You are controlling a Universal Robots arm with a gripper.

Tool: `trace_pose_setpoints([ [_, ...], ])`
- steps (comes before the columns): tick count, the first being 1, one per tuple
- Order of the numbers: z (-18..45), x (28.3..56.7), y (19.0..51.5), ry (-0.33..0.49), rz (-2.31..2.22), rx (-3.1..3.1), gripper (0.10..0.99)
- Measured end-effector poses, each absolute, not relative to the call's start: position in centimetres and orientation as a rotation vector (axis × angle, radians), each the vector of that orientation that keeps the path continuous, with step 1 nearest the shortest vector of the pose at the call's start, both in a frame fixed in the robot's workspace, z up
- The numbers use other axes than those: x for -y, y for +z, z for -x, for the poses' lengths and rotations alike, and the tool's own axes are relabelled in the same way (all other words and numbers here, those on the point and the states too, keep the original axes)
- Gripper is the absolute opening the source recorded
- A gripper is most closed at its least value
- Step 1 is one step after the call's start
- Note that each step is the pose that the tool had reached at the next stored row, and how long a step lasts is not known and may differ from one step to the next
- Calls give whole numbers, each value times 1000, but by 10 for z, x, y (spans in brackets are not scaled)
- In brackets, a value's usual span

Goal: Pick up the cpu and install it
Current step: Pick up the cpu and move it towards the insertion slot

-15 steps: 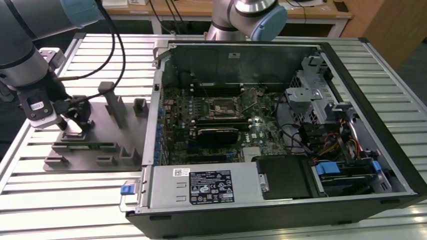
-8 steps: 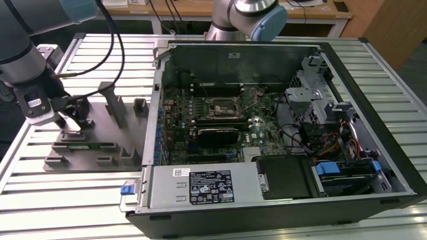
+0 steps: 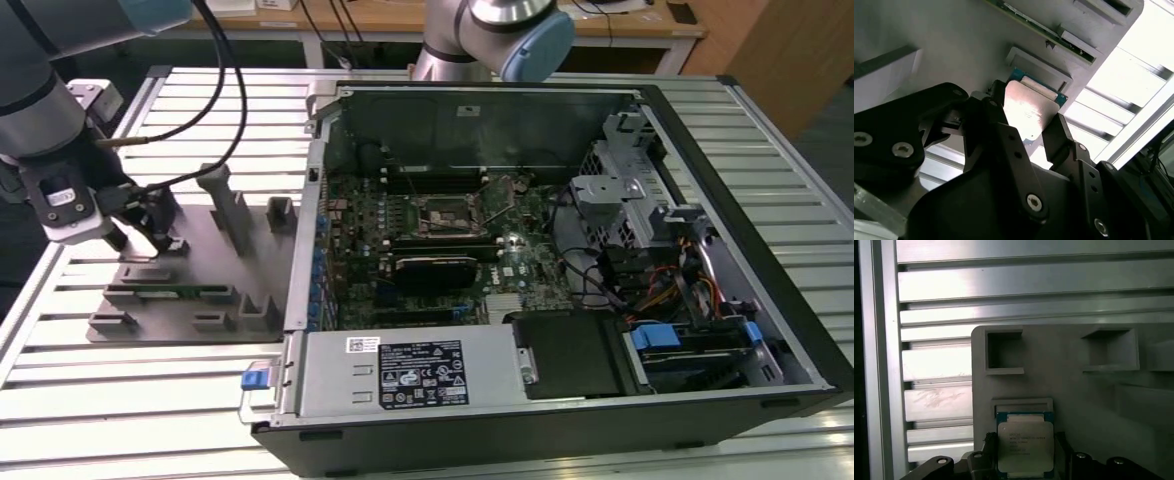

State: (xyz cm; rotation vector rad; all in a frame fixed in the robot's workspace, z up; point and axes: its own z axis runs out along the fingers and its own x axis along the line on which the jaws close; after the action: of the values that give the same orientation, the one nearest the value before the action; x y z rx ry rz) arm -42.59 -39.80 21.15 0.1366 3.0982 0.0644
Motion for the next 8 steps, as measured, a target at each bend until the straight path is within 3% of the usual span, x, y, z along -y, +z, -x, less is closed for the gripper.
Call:
trace_pose_setpoints([
  [8,426,398,227,64,-137,-3098,541],
])
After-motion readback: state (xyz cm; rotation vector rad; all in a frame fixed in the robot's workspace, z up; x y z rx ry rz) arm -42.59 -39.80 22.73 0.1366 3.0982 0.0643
